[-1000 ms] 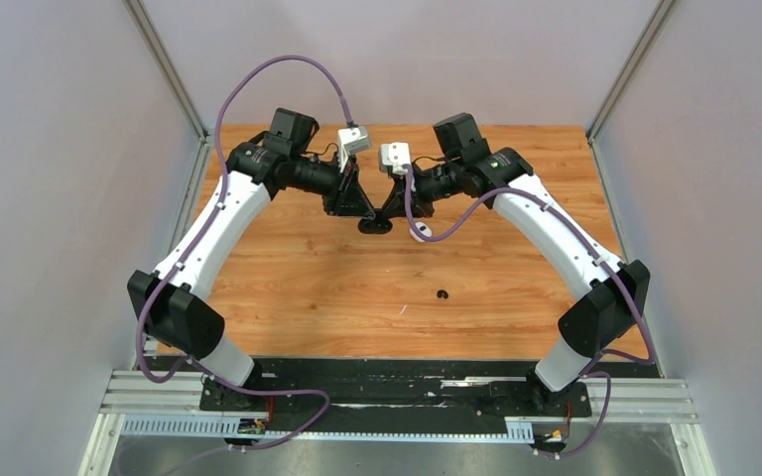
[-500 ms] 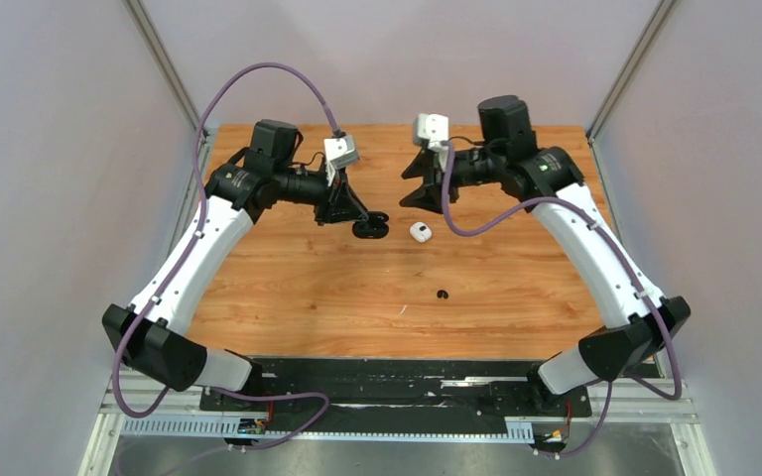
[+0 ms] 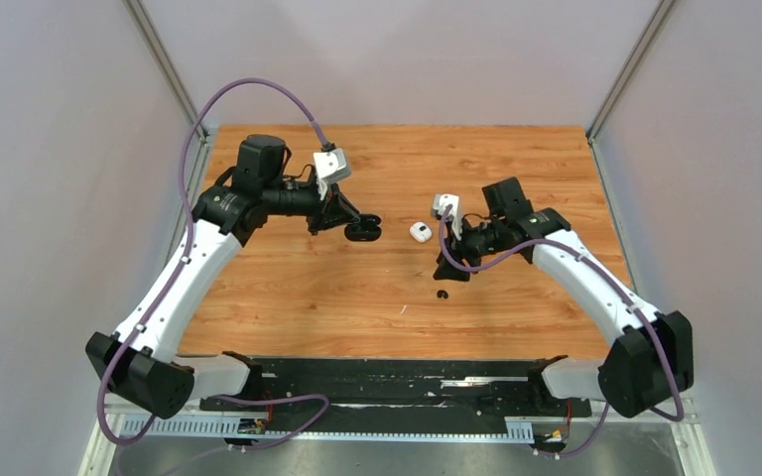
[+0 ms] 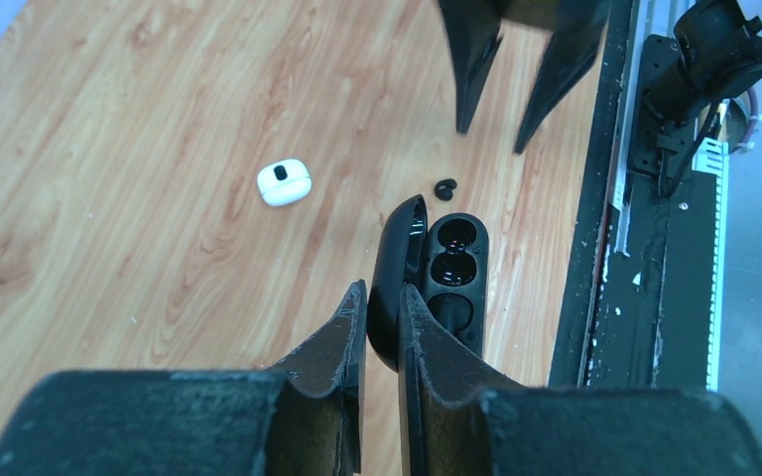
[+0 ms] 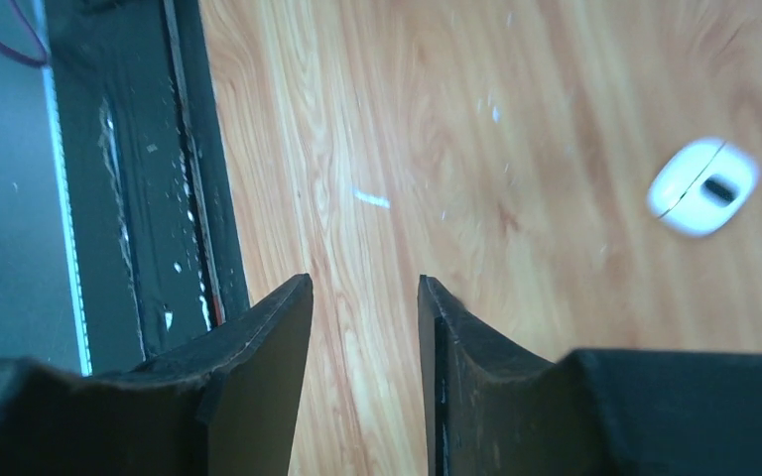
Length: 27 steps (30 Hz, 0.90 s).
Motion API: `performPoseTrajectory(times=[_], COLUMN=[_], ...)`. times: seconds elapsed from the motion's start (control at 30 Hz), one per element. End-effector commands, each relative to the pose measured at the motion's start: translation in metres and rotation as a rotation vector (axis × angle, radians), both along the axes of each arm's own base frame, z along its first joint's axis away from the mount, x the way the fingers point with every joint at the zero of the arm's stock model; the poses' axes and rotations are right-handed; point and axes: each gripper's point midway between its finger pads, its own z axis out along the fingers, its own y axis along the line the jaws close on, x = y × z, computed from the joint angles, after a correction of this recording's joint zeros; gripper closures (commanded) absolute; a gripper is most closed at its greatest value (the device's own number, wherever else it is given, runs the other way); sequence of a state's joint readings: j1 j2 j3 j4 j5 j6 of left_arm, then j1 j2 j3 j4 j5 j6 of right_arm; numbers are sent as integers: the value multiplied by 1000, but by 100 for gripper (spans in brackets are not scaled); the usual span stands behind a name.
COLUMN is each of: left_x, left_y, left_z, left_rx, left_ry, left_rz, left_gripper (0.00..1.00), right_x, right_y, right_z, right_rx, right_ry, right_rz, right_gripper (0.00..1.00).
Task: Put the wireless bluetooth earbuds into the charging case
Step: Pick up the earbud from the center of the board.
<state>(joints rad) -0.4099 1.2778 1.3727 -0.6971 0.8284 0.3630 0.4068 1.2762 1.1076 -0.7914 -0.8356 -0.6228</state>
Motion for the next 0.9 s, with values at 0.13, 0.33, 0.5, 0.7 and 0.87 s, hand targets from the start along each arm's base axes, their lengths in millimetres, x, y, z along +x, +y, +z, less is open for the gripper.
performPoseTrajectory(times=[0.13,0.33,0.5,0.7,0.87], left_x=[-8,-11,-13,-11,-10], left_y=[6,13,19,21,23], left_z=[17,18,16,17,16], left_rx=[-27,-32,-37,-47,-48], left_ry=[-96,-93,-87,-84,-84], left_rz=[9,34,50,64,73], left_gripper=[100,100,100,100,100], right_x=[30,42,46,50,52], right_y=[-19,-25,-30,-27,-28], right_z=[-86,-118,-137,-149,-162], right_rx=[-166,-214,-261,-268,-296], right_ry=[94,164,172,195,204], right_rz=[-192,-251,-241,-215,-203], right_gripper=[60,60,61,59,57])
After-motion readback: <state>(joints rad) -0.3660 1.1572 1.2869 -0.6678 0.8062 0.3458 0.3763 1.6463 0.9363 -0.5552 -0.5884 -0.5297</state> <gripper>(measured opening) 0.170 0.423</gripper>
